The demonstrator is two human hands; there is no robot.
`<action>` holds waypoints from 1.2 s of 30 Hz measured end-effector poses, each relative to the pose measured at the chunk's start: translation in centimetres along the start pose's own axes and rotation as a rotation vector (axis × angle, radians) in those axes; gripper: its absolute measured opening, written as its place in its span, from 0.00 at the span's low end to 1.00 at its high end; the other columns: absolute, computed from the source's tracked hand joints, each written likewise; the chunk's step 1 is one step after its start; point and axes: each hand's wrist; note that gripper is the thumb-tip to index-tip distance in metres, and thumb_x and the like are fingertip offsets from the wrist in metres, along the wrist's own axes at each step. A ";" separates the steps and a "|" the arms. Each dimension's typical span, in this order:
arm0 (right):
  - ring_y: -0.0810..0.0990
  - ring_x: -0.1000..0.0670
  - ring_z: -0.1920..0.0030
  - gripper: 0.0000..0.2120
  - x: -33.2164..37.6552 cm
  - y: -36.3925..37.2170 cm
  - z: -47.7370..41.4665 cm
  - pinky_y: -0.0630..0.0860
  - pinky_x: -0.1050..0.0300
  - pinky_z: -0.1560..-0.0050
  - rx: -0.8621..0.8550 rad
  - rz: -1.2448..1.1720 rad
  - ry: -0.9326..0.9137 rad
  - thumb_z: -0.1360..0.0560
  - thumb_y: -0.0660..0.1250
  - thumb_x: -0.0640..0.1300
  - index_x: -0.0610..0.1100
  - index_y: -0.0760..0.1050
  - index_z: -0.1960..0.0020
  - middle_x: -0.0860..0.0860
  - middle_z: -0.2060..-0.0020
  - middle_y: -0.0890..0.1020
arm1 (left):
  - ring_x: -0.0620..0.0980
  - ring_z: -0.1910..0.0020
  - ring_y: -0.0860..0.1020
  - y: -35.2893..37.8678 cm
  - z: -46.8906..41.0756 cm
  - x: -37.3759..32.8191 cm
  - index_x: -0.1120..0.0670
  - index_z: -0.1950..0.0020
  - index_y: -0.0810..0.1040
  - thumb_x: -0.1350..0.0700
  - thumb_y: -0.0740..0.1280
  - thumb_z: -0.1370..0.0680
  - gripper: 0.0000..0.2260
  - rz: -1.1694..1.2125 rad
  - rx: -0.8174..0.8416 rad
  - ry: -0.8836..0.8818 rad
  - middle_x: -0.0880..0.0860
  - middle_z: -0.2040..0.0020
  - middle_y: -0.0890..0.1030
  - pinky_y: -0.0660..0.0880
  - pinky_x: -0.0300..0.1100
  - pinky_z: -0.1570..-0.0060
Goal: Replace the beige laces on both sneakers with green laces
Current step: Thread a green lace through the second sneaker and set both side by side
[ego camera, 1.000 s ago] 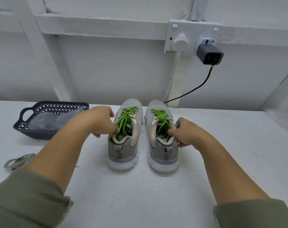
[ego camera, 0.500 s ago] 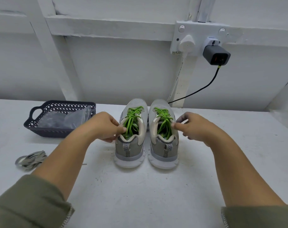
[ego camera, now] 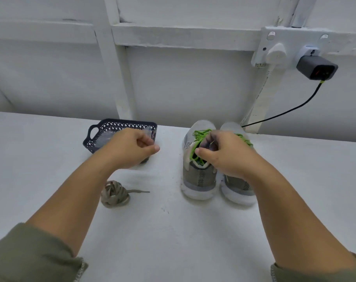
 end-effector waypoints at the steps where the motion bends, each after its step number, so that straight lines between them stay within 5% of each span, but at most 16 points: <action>1: 0.72 0.56 0.69 0.07 0.6 0.7 -0.1 0.67 0.59 0.68 -0.004 0.005 -0.012 0.25 0.68 0.53 0.50 0.75 0.55 0.55 0.67 0.75 | 0.42 0.57 0.80 -0.8 0.2 0.6 0.48 0.54 0.82 0.45 0.72 0.27 0.09 -0.026 0.001 0.011 0.44 0.59 0.82 0.74 0.36 0.60; 9: 0.78 0.52 0.58 0.03 6.8 7.8 -1.5 0.74 0.56 0.58 0.064 0.094 -0.086 0.23 0.65 0.50 0.52 0.76 0.52 0.54 0.56 0.81 | 0.40 0.55 0.78 -5.6 1.6 8.2 0.47 0.50 0.80 0.45 0.71 0.26 0.08 -0.148 0.074 -0.019 0.44 0.54 0.81 0.71 0.36 0.57; 16: 0.77 0.52 0.45 0.21 7.5 16.1 -2.1 0.71 0.59 0.51 0.324 0.167 -0.121 0.30 0.73 0.55 0.54 0.75 0.38 0.53 0.40 0.77 | 0.45 0.49 0.76 -5.5 1.8 13.6 0.43 0.38 0.74 0.49 0.73 0.27 0.19 -0.327 0.365 -0.145 0.44 0.44 0.75 0.72 0.39 0.51; 22: 0.72 0.51 0.48 0.21 6.6 19.7 -2.4 0.74 0.55 0.47 0.292 0.271 -0.343 0.35 0.75 0.57 0.49 0.79 0.46 0.53 0.49 0.78 | 0.42 0.57 0.77 -3.8 0.9 14.5 0.47 0.55 0.82 0.43 0.74 0.29 0.09 -0.272 0.314 -0.131 0.44 0.57 0.81 0.74 0.38 0.56; 24: 0.73 0.50 0.49 0.18 6.4 19.7 -2.4 0.74 0.52 0.48 0.307 0.309 -0.356 0.31 0.72 0.56 0.45 0.80 0.48 0.51 0.51 0.79 | 0.45 0.65 0.75 -3.7 0.4 14.4 0.53 0.63 0.80 0.43 0.69 0.25 0.15 -0.288 0.281 -0.147 0.48 0.65 0.79 0.70 0.39 0.63; 27: 0.76 0.50 0.53 0.15 6.6 19.3 -2.1 0.76 0.50 0.52 0.251 0.191 -0.266 0.25 0.66 0.56 0.45 0.80 0.51 0.49 0.55 0.81 | 0.47 0.68 0.71 -3.6 0.2 13.8 0.54 0.66 0.76 0.47 0.66 0.21 0.17 -0.305 0.279 -0.204 0.50 0.69 0.75 0.66 0.39 0.67; 29: 0.77 0.49 0.49 0.17 6.9 19.6 -1.9 0.75 0.53 0.51 0.144 0.080 -0.162 0.24 0.65 0.57 0.46 0.76 0.44 0.50 0.50 0.80 | 0.47 0.65 0.75 -3.8 0.3 13.4 0.54 0.59 0.80 0.47 0.68 0.23 0.12 -0.257 0.280 -0.252 0.51 0.63 0.79 0.71 0.38 0.63; 32: 0.71 0.45 0.41 0.30 7.1 20.4 -1.8 0.71 0.52 0.47 0.117 0.144 -0.038 0.27 0.70 0.56 0.47 0.64 0.31 0.46 0.42 0.73 | 0.52 0.62 0.81 -3.7 0.5 13.3 0.59 0.51 0.78 0.44 0.66 0.22 0.17 -0.159 0.223 -0.374 0.54 0.56 0.80 0.80 0.43 0.57; 36: 0.75 0.42 0.50 0.10 6.6 21.6 -1.7 0.73 0.54 0.54 0.169 0.274 -0.040 0.23 0.66 0.46 0.41 0.76 0.46 0.45 0.50 0.70 | 0.52 0.61 0.81 -2.7 1.1 13.2 0.58 0.55 0.77 0.41 0.70 0.27 0.20 -0.407 0.313 -0.386 0.52 0.63 0.78 0.78 0.43 0.59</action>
Point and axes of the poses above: each hand's wrist, its own z-axis away from the middle knuckle, its own y-axis out of the palm, x = y × z
